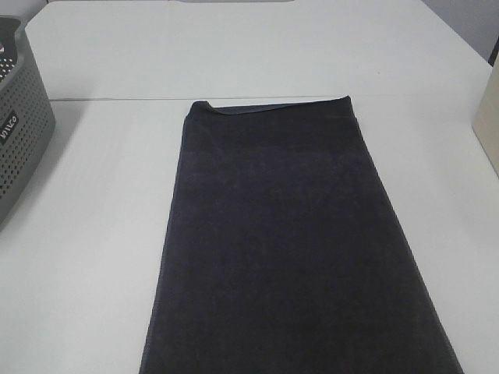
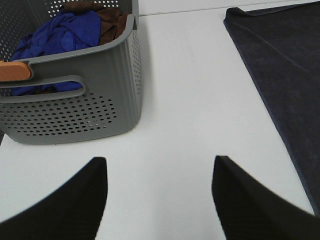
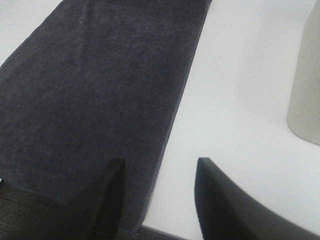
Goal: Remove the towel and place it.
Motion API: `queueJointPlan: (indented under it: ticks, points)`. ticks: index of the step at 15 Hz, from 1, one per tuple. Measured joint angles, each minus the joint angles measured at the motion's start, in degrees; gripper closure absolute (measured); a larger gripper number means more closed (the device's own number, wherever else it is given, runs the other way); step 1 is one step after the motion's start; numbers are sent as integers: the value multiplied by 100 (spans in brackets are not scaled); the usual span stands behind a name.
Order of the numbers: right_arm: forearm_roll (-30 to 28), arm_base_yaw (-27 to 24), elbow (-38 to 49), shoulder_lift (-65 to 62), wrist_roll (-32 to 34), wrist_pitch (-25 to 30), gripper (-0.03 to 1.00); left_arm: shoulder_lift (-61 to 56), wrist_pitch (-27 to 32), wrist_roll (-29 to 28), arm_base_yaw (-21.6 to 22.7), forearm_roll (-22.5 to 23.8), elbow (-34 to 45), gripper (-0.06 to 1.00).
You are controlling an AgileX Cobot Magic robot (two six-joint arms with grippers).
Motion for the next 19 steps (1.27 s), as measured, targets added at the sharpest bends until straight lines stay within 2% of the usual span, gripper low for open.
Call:
queueJointPlan:
  ticks: [19]
  points:
    - [0, 0, 0, 0, 0, 0, 52, 0, 0, 0, 0, 0, 0, 36]
